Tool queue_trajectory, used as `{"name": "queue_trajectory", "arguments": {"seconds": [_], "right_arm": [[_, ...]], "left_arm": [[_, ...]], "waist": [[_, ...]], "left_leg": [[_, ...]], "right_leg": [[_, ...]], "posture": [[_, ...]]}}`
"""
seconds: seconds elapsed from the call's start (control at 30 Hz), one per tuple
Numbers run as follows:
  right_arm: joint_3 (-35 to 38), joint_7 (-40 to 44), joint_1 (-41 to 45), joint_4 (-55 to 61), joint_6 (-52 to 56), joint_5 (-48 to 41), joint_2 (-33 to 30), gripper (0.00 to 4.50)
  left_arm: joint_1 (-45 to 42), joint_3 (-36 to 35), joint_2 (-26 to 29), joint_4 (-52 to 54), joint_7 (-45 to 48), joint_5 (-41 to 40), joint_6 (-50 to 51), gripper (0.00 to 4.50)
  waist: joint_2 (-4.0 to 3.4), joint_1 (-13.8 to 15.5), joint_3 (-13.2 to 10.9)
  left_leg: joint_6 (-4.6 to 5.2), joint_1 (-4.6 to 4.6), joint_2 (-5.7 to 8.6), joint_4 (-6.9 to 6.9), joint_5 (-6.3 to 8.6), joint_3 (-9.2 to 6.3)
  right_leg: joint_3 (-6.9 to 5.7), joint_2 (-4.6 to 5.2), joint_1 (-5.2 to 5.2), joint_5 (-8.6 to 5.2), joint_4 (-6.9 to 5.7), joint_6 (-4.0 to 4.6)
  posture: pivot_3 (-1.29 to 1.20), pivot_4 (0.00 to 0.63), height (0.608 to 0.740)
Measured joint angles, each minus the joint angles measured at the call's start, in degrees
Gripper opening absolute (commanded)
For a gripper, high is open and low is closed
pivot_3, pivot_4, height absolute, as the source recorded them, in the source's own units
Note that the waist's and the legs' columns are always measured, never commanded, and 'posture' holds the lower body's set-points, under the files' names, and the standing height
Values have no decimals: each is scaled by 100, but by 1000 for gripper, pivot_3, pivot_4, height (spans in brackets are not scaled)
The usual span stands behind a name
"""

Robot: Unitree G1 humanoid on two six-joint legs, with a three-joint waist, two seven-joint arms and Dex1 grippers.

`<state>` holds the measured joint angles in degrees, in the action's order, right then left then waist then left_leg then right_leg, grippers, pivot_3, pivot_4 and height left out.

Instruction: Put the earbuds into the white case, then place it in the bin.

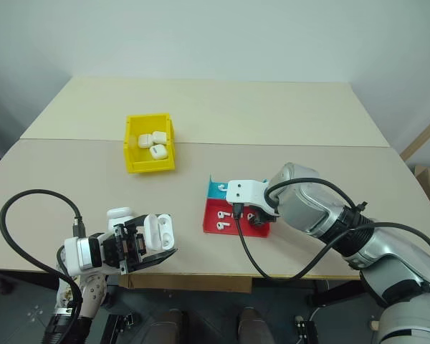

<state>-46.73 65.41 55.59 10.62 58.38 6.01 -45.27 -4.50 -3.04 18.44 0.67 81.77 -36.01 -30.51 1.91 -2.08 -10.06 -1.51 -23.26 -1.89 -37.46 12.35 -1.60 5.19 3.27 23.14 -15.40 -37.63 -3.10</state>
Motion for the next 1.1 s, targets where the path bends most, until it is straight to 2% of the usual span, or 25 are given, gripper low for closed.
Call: {"name": "queue_trajectory", "arguments": {"seconds": [0.1,0.77,0.8,0.87,1.1], "right_arm": [[0,42,0,-15,-50,5,24,1747],[0,92,-4,-80,-119,204,112,1747],[0,93,-4,-108,-138,217,116,1367],[0,101,-4,-126,-150,227,120,879],[0,188,-9,-120,-199,232,130,879]], "left_arm": [[0,0,0,-6,-19,5,-67,2722],[15,47,14,-6,-108,25,-176,2722],[15,51,14,-6,-116,27,-177,2722],[15,51,14,-6,-127,35,-182,2722],[16,61,17,-6,-134,67,-188,2722]], "waist": [[0,-17,0],[0,-23,0],[0,-23,0],[0,-24,0],[0,-28,0]], "left_leg": [[0,0,0,0,0,-1],[0,0,0,1,0,-2],[0,0,0,1,0,-1],[0,0,0,2,0,-1],[0,0,-1,2,0,-2]], "right_leg": [[0,0,0,0,0,0],[-1,0,0,0,1,0],[-1,0,0,0,1,0],[-1,0,0,0,0,0],[-1,0,0,0,1,0]], "posture": [[0,150,740],[0,150,740],[0,150,740],[0,150,740],[0,150,740]]}}
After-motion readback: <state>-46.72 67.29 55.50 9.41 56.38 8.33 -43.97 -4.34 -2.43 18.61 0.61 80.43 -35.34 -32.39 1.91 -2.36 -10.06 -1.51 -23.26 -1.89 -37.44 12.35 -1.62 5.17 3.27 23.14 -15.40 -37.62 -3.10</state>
